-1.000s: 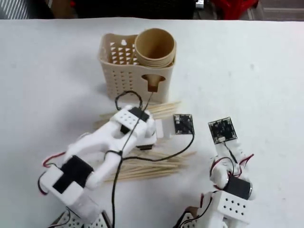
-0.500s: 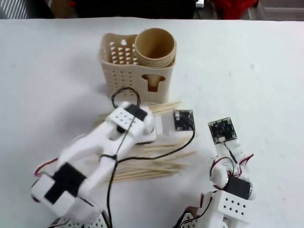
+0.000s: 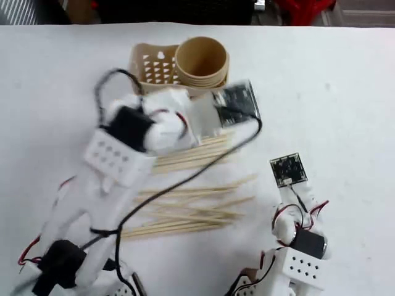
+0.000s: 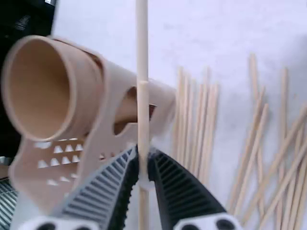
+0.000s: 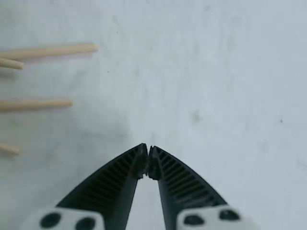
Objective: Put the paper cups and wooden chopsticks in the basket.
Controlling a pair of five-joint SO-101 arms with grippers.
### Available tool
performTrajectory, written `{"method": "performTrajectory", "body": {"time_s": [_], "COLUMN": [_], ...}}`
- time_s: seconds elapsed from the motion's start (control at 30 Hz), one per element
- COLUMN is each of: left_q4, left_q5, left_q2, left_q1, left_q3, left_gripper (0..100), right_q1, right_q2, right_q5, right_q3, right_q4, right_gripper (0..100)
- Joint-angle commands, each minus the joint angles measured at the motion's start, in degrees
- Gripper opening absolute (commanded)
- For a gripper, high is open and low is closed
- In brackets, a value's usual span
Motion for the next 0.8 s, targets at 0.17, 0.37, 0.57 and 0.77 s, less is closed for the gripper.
{"method": "performTrajectory", "body": {"time_s": [0.17,0.37,0.57,0.77], "left_q4": [1.85,-9.76,-20.92,-24.35], "left_q5": [11.16,22.07,37.54,42.81], "left_q2": [0.48,9.71,19.47,27.47], "left_q1": [-3.21,-8.13,-16.22,-17.27], "left_q3": [-42.46,-53.98,-54.33,-54.51], "left_gripper": [2,2,2,2], "right_q1": [-3.12,-3.12,-3.12,-3.12], "right_q2": [0.04,0.04,0.04,0.04], "right_q5": [0.35,0.35,0.35,0.35], "right_q3": [0.35,0.53,0.53,0.53], "right_q4": [-1.27,-1.27,-1.36,-1.36], "right_gripper": [1.8,1.8,1.8,1.8]}}
